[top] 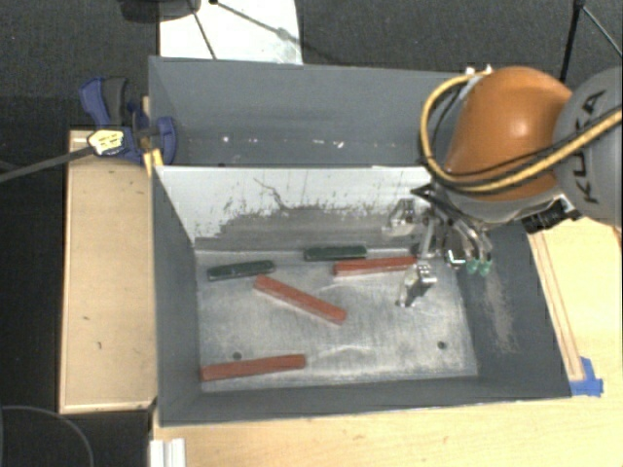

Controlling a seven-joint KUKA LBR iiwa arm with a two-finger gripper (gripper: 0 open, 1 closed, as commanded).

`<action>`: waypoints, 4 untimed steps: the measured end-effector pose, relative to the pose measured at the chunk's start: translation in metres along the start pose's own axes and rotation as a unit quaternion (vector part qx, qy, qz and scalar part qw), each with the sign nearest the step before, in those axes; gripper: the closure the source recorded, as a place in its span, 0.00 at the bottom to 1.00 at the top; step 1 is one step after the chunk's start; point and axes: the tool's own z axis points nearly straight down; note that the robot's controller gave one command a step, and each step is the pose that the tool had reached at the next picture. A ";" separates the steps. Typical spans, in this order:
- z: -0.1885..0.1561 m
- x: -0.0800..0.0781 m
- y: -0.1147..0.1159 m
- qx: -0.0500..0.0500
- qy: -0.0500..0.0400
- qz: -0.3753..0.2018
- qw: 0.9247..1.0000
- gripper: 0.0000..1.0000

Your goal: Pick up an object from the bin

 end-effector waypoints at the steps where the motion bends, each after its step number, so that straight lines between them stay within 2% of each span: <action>1: -0.004 -0.002 0.000 0.000 -0.004 0.000 1.000 0.00; 2: 0.050 -0.008 0.009 0.000 -0.007 -0.014 1.000 0.00; 3: 0.075 0.002 0.045 0.000 0.000 0.009 1.000 0.00; 4: 0.143 0.007 0.053 -0.001 -0.010 -0.042 0.999 1.00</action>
Offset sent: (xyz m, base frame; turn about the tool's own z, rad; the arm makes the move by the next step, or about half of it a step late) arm 0.0125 0.0228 -0.1328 -0.0972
